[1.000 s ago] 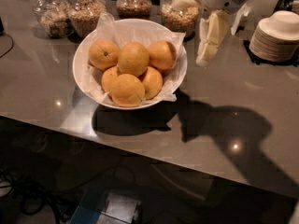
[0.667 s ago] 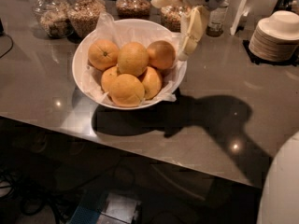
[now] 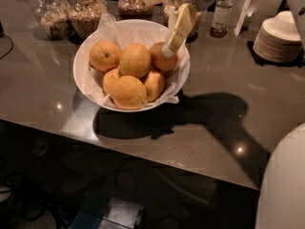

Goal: Pick orange from white bowl

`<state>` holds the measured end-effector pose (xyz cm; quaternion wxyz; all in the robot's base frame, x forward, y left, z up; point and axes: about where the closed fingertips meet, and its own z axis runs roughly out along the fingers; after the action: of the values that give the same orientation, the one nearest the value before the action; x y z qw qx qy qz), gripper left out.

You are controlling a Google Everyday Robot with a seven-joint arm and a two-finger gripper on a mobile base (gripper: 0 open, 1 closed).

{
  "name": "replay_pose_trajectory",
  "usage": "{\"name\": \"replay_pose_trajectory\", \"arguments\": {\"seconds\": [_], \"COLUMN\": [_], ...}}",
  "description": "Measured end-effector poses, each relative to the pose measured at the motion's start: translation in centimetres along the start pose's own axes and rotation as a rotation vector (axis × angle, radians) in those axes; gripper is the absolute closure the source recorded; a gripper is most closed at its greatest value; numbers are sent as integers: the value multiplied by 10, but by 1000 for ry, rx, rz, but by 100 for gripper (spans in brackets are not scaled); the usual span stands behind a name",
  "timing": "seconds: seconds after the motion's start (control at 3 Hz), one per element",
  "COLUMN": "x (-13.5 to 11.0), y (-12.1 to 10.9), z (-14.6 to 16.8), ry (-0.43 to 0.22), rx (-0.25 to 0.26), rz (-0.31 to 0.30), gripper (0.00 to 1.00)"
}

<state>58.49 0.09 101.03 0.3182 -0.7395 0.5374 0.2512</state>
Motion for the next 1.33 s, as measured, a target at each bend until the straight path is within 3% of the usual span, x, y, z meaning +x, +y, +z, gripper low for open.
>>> {"name": "replay_pose_trajectory", "arguments": {"seconds": [0.33,1.0,1.33], "x": [-3,-2,0], "y": [4,32,27], "z": [8,52,70], "ry": [42,128,144], "rx": [31,2,-9], "rz": [3,-86,-140], "gripper": [0,0,0]}}
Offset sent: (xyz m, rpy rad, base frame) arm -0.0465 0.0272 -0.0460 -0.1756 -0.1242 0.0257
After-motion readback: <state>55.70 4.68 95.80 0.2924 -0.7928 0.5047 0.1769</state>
